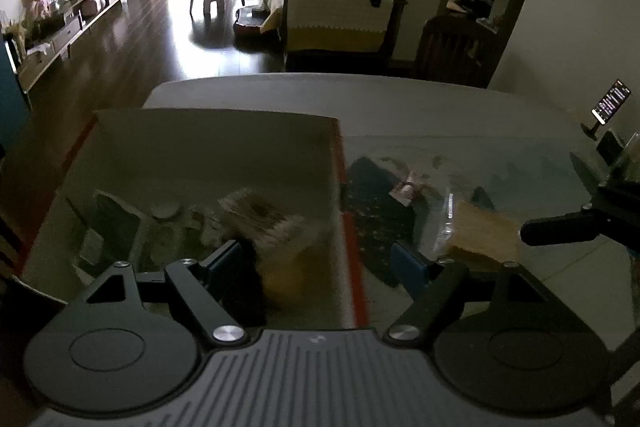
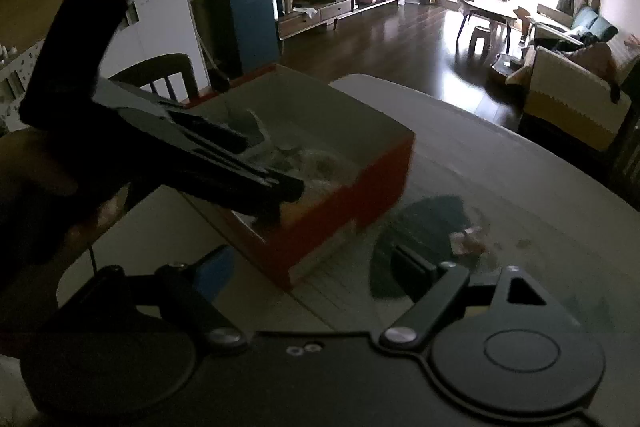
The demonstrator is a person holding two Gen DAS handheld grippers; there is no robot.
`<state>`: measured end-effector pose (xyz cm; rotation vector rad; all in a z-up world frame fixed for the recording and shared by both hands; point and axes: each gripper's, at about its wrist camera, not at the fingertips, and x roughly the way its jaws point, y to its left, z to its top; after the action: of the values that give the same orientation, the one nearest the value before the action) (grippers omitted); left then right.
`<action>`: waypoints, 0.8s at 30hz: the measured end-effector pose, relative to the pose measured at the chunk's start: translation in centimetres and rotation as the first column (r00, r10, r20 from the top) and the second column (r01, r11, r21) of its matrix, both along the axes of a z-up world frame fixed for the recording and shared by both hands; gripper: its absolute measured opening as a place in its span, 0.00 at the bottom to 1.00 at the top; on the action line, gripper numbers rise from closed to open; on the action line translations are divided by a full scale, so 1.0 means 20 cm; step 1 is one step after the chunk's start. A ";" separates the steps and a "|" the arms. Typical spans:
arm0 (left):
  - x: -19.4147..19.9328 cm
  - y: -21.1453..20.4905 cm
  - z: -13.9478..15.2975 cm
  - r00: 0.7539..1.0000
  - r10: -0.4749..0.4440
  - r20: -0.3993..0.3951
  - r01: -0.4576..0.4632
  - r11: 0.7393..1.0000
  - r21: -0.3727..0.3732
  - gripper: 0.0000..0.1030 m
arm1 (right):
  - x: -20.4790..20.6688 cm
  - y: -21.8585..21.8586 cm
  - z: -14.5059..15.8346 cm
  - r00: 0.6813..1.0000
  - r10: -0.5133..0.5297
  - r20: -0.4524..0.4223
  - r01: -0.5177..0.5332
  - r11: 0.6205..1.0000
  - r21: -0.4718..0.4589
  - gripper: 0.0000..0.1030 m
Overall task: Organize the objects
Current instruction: 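Withdraw both tools from the box back over the table, then grasp red-white sauce packet with left tool while right tool grasps bagged bread slice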
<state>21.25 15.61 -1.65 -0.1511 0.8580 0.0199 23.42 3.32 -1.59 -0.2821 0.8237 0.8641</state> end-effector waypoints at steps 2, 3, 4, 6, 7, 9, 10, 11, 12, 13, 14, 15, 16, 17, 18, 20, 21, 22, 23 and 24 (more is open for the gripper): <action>0.01 -0.05 -0.01 1.000 0.003 -0.004 -0.003 1.000 -0.002 0.80 | 0.02 -0.07 -0.02 1.000 -0.006 -0.004 0.006 1.000 -0.001 0.83; 0.01 -0.08 -0.02 1.000 -0.001 -0.005 0.001 1.000 -0.001 0.81 | 0.03 -0.10 -0.03 1.000 -0.008 -0.006 0.008 1.000 -0.005 0.83; 0.02 -0.10 -0.02 1.000 -0.003 -0.005 0.003 1.000 -0.001 0.81 | 0.04 -0.12 -0.04 1.000 -0.013 -0.006 0.013 1.000 -0.009 0.83; 0.03 -0.15 -0.03 1.000 -0.012 -0.007 0.012 1.000 0.000 0.81 | 0.05 -0.16 -0.05 1.000 -0.022 -0.006 0.022 1.000 -0.017 0.83; 0.05 -0.18 -0.04 1.000 -0.019 -0.010 0.019 1.000 0.000 0.81 | 0.05 -0.19 -0.06 1.000 -0.027 -0.005 0.027 0.999 -0.020 0.83; 0.06 -0.23 -0.05 0.999 -0.033 -0.011 0.033 0.999 -0.002 0.82 | 0.07 -0.25 -0.08 0.999 -0.041 -0.003 0.041 0.999 -0.027 0.83; 0.08 -0.26 -0.05 0.999 -0.038 -0.011 0.038 0.999 -0.001 0.84 | 0.07 -0.28 -0.10 0.999 -0.048 -0.001 0.048 0.998 -0.031 0.83; 0.09 -0.28 -0.06 0.999 -0.042 -0.011 0.042 0.999 0.000 0.87 | 0.08 -0.31 -0.11 0.998 -0.055 0.003 0.055 0.998 -0.036 0.83; 0.11 -0.30 -0.06 0.999 -0.047 -0.009 0.047 0.999 0.000 0.91 | 0.09 -0.34 -0.12 0.998 -0.062 0.006 0.062 0.997 -0.041 0.83; 0.12 -0.33 -0.07 0.999 -0.054 -0.005 0.054 0.999 0.001 0.96 | 0.11 -0.36 -0.13 0.998 -0.070 0.007 0.071 0.996 -0.047 0.83; 0.14 -0.35 -0.07 0.998 -0.062 -0.002 0.062 0.998 0.004 0.97 | 0.12 -0.40 -0.14 0.997 -0.079 0.006 0.079 0.995 -0.053 0.83; 0.15 -0.37 -0.08 0.997 -0.071 0.000 0.071 0.997 0.008 0.98 | 0.13 -0.42 -0.15 0.996 -0.086 0.007 0.086 0.995 -0.058 0.83; 0.17 -0.40 -0.08 0.997 -0.080 0.002 0.080 0.997 0.014 0.98 | 0.14 -0.44 -0.17 0.996 -0.093 0.009 0.093 0.994 -0.064 0.83; 0.20 -0.43 -0.09 0.996 -0.091 0.004 0.091 0.996 0.019 0.98 | 0.16 -0.46 -0.18 0.995 -0.101 0.013 0.102 0.992 -0.072 0.83; 0.22 -0.45 -0.09 0.995 -0.102 0.007 0.101 0.995 0.020 0.98 | 0.17 -0.48 -0.19 0.994 -0.108 0.015 0.109 0.991 -0.079 0.83; 0.27 -0.49 -0.11 0.992 -0.123 0.016 0.122 0.992 0.025 0.98 | 0.20 -0.52 -0.22 0.992 -0.122 0.014 0.123 0.988 -0.094 0.83; 0.29 -0.51 -0.11 0.991 -0.131 0.020 0.130 0.991 0.028 0.99 | 0.22 -0.54 -0.23 0.992 -0.127 0.012 0.128 0.987 -0.101 0.83; 0.32 -0.53 -0.13 0.990 -0.140 0.021 0.139 0.990 0.035 1.00 | 0.24 -0.56 -0.25 0.991 -0.133 0.011 0.133 0.985 -0.111 0.83; 0.35 -0.54 -0.14 0.989 -0.145 0.019 0.145 0.989 0.040 1.00 | 0.26 -0.57 -0.27 0.991 -0.136 0.009 0.137 0.984 -0.118 0.83; 0.38 -0.56 -0.15 0.988 -0.152 0.013 0.151 0.988 0.045 1.00 | 0.28 -0.58 -0.28 0.990 -0.139 0.006 0.138 0.983 -0.124 0.83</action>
<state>28.89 4.47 -4.64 -0.0444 0.8500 -0.1045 29.00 -8.22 -7.24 -0.3289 0.8908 0.6844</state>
